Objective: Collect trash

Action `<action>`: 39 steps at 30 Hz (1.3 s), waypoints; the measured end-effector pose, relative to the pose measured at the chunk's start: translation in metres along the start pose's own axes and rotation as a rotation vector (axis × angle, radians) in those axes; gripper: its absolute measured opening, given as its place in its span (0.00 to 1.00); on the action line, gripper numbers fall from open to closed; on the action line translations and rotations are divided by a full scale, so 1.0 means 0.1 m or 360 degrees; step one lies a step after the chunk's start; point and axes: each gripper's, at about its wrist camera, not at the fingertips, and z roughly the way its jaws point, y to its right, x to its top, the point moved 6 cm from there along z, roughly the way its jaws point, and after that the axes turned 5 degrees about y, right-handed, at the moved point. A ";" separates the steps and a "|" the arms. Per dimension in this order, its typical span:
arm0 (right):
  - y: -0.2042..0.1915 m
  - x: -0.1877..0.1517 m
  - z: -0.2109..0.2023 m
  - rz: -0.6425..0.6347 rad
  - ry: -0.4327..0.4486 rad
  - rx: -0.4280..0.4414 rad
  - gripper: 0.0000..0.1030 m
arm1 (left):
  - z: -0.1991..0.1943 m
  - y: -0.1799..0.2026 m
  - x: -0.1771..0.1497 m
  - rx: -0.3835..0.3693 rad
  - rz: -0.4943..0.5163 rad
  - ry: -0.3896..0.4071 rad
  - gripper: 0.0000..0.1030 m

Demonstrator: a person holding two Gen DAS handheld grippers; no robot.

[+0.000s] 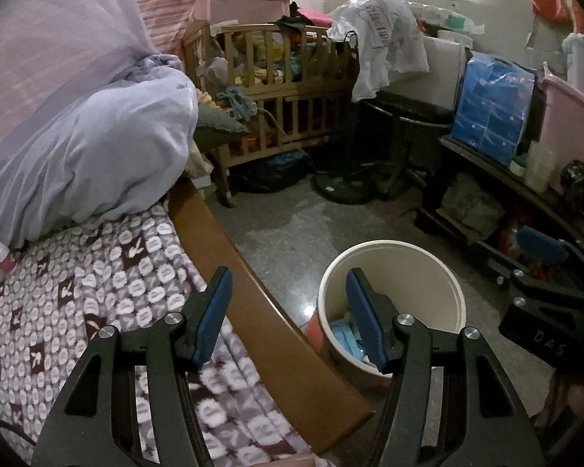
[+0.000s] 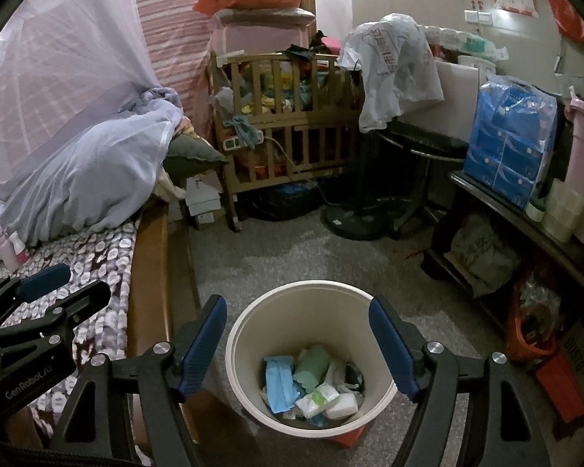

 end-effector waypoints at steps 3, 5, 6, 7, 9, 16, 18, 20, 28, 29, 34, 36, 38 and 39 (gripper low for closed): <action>-0.01 -0.01 -0.01 0.0002 0.0000 0.0000 0.71 | -0.02 -0.03 0.01 0.0001 -0.0021 0.0008 0.58; -0.01 -0.01 -0.01 0.0003 -0.0001 0.0002 0.71 | -0.03 -0.05 0.01 -0.0001 -0.0031 0.0013 0.58; -0.01 -0.01 -0.02 0.0001 -0.0002 0.0000 0.71 | -0.04 -0.06 0.02 -0.0006 -0.0038 0.0017 0.58; -0.01 -0.01 -0.02 -0.0001 -0.0003 -0.0001 0.72 | -0.04 -0.06 0.02 -0.0006 -0.0041 0.0017 0.58; -0.02 -0.01 -0.03 -0.0005 -0.0007 -0.0002 0.72 | -0.04 -0.07 0.02 0.0002 -0.0035 0.0012 0.58; -0.04 -0.02 -0.02 -0.0007 -0.0010 -0.0002 0.72 | -0.04 -0.04 0.03 -0.0003 -0.0037 0.0009 0.58; -0.04 -0.02 -0.02 -0.0007 -0.0010 -0.0002 0.72 | -0.04 -0.03 0.03 -0.0010 -0.0030 0.0006 0.58; -0.04 -0.02 -0.02 -0.0006 -0.0008 -0.0001 0.72 | -0.05 -0.02 0.03 -0.0016 -0.0024 0.0008 0.58; -0.04 -0.03 -0.02 -0.0005 -0.0010 0.0002 0.72 | -0.07 0.00 0.03 -0.0030 -0.0019 0.0013 0.58; -0.04 -0.03 -0.02 -0.0002 -0.0010 0.0000 0.72 | -0.07 0.01 0.03 -0.0033 -0.0020 0.0012 0.58; -0.02 -0.05 -0.02 -0.0001 -0.0016 0.0001 0.72 | -0.07 0.01 0.03 -0.0035 -0.0020 0.0011 0.58; -0.01 -0.07 -0.03 -0.0001 -0.0018 0.0001 0.73 | -0.07 0.01 0.03 -0.0035 -0.0021 0.0012 0.58; -0.01 -0.06 -0.02 -0.0001 -0.0017 0.0003 0.73 | -0.07 0.01 0.03 -0.0035 -0.0022 0.0010 0.58; -0.01 -0.07 -0.02 -0.0002 -0.0020 0.0002 0.73 | -0.07 0.01 0.03 -0.0033 -0.0020 0.0009 0.58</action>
